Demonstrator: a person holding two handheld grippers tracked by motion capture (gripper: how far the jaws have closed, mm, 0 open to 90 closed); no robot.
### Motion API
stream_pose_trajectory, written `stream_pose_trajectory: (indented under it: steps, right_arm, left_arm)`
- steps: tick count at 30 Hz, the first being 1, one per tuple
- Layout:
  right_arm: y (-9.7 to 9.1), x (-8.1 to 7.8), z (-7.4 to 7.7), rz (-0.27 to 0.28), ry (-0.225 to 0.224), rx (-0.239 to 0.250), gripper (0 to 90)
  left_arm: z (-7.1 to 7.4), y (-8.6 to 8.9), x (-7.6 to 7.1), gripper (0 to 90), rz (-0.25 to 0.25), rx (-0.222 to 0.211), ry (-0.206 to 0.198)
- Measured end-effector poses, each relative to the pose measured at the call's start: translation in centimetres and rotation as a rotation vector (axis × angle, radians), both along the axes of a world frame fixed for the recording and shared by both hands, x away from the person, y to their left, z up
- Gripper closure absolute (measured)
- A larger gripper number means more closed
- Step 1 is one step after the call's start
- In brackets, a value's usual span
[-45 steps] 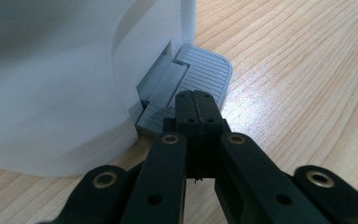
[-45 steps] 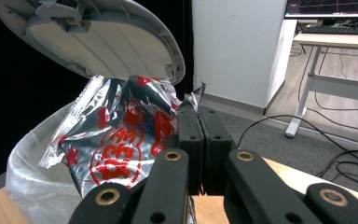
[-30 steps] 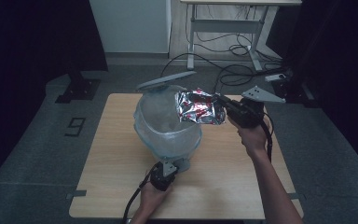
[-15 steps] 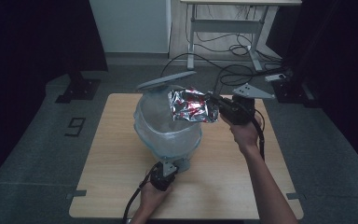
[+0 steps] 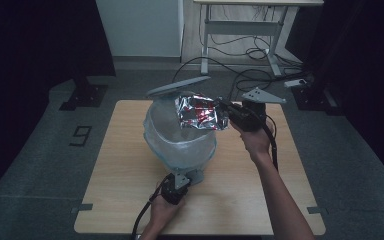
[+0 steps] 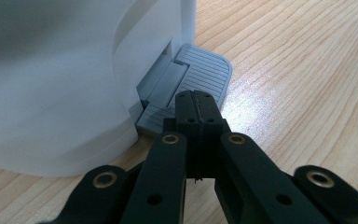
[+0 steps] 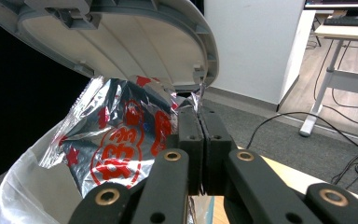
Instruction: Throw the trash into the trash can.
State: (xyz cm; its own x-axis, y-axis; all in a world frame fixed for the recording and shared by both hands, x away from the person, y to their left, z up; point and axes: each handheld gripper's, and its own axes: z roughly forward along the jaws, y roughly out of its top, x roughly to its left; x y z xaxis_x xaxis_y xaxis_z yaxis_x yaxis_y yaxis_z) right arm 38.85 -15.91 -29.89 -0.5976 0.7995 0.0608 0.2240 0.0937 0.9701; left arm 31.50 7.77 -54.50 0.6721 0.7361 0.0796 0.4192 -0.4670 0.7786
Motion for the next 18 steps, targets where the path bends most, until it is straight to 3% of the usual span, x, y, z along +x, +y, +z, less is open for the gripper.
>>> stream_pose_trajectory:
  steps: [18]
  right_arm:
    - [2.3, 1.1, -0.2, 0.021, 0.010, -0.005, 88.2]
  left_arm:
    - [0.0, 0.0, 0.0, 90.0, -0.001, 0.002, -0.002]
